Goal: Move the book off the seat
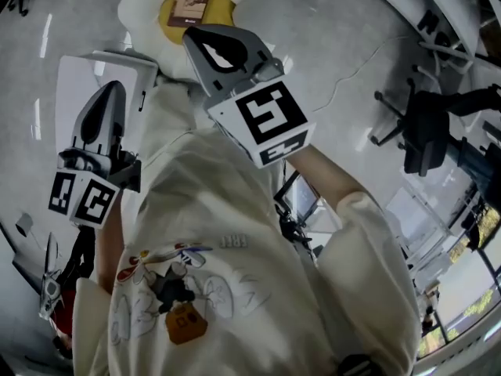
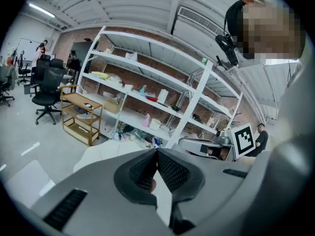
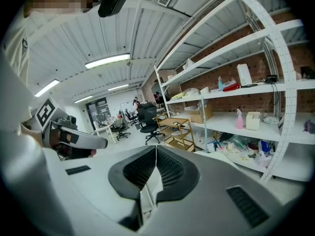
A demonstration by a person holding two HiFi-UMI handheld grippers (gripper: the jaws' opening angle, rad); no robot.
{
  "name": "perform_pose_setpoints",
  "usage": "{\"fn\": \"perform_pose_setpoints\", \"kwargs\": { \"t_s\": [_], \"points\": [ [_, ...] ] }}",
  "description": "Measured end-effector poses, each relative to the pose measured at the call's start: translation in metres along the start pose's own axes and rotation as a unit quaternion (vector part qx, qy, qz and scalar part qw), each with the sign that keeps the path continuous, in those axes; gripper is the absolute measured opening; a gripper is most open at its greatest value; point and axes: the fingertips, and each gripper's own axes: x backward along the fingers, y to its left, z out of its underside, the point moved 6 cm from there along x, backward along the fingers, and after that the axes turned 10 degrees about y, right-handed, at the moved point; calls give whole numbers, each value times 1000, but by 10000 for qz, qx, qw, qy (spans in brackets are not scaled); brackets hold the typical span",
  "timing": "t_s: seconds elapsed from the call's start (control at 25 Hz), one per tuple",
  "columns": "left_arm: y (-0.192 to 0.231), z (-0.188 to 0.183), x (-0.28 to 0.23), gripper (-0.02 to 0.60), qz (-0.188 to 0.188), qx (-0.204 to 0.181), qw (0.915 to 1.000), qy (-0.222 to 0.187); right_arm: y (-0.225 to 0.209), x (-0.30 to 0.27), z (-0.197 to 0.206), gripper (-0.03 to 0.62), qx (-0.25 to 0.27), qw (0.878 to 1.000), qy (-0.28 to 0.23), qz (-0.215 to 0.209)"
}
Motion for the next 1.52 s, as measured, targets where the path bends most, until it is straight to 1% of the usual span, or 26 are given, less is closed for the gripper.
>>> {"fn": "perform_pose_setpoints", "kwargs": {
  "t_s": [0.08,0.2,0.36,0.44,0.52,0.64,0.8,1.0,1.32,1.52],
  "points": [
    [6,6,-10,9,82,115,9999,85,-4,-4,5,9,-29,10000,-19,75],
    [25,11,-30,9,253,435,9985,218,-16,-24,14,9,-196,9998,11,97],
    [44,16,-48,9,154,414,9980,446,-30,-49,23,9,-336,9993,119,130],
    [53,19,-54,9,150,477,9972,556,-34,-58,29,9,-354,9990,222,128],
    [66,24,-62,9,158,541,9963,653,-39,-74,40,9,-336,9990,304,-19],
    [92,41,-86,9,193,679,9940,840,-54,-108,66,9,-517,9974,464,-169],
    [119,62,-113,9,232,689,9916,1072,-69,-142,96,9,-655,9958,632,-72],
    [143,91,-136,9,278,980,9877,1190,-75,-168,121,11,-787,9935,826,17],
    [179,117,-169,9,301,1026,9841,1421,-89,-213,146,12,-1067,9892,995,132],
    [206,136,-190,9,232,1064,9816,1566,-100,-239,176,20,-1446,9842,1015,118]
  ]
}}
